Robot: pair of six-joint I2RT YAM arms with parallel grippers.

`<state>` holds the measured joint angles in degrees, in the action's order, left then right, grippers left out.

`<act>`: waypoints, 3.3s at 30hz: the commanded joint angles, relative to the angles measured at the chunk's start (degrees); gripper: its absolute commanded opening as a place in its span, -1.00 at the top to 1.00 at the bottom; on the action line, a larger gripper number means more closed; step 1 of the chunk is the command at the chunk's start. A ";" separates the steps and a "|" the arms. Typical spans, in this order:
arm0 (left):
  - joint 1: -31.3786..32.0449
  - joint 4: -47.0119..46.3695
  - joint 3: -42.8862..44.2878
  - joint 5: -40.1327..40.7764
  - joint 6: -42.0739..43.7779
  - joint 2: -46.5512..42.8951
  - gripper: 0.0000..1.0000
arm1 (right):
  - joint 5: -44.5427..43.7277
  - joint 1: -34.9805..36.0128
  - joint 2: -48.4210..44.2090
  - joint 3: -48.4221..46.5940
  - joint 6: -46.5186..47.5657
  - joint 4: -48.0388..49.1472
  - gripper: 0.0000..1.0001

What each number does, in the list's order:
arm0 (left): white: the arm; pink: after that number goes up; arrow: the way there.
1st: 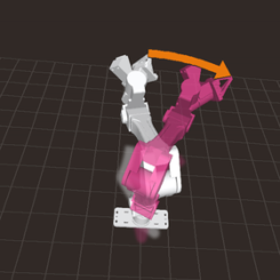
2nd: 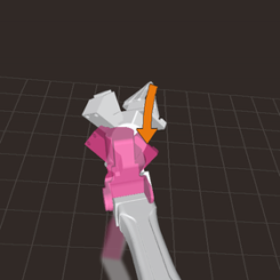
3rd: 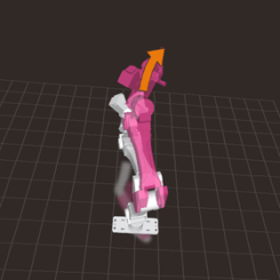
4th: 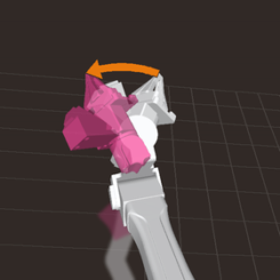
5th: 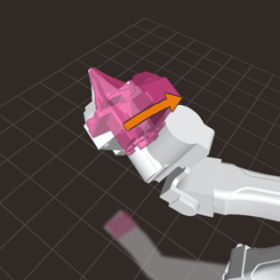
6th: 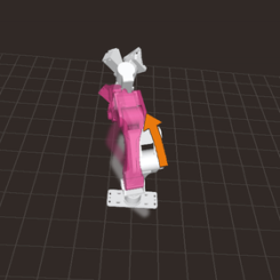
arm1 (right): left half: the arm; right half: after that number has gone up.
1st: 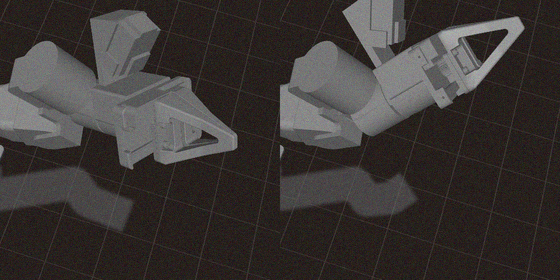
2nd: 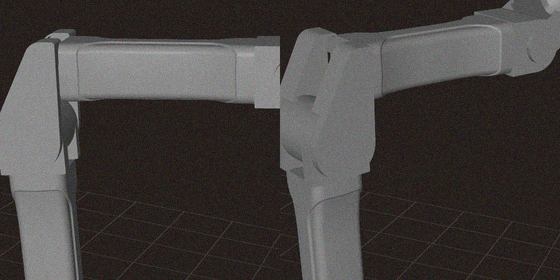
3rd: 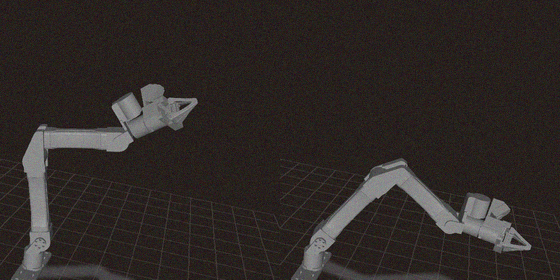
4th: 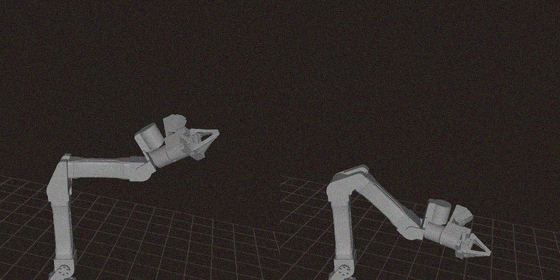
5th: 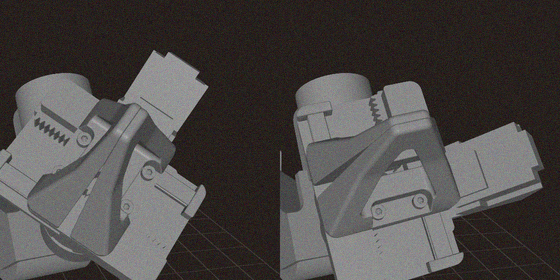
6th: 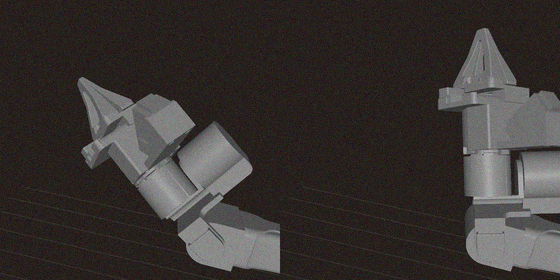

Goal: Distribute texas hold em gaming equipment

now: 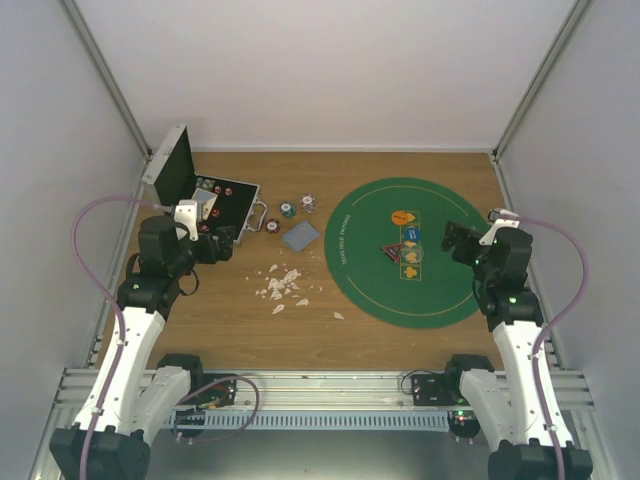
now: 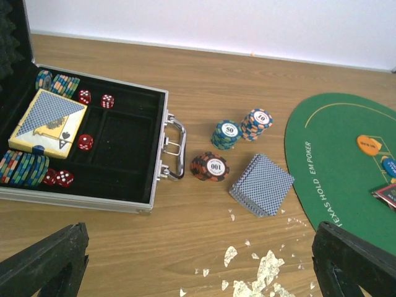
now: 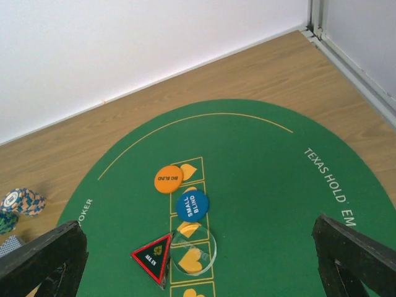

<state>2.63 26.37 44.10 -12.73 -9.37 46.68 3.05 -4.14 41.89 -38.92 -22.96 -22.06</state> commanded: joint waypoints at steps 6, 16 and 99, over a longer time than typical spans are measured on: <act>0.15 -2.66 -0.62 1.65 0.65 -2.10 -0.98 | 2.19 0.11 -0.17 0.76 0.59 0.53 -0.99; 0.18 -2.85 -0.94 -0.60 0.89 -2.30 -0.98 | 11.85 0.17 8.49 1.52 3.78 2.90 -0.99; 0.17 -2.68 -1.12 -1.75 1.19 -1.76 -0.98 | -8.10 17.77 51.48 -7.64 0.59 -0.76 -0.13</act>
<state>2.63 26.24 43.40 -14.76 -8.38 45.10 -5.48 10.98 95.81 -49.47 -18.94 -18.52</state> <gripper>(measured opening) 0.990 0.635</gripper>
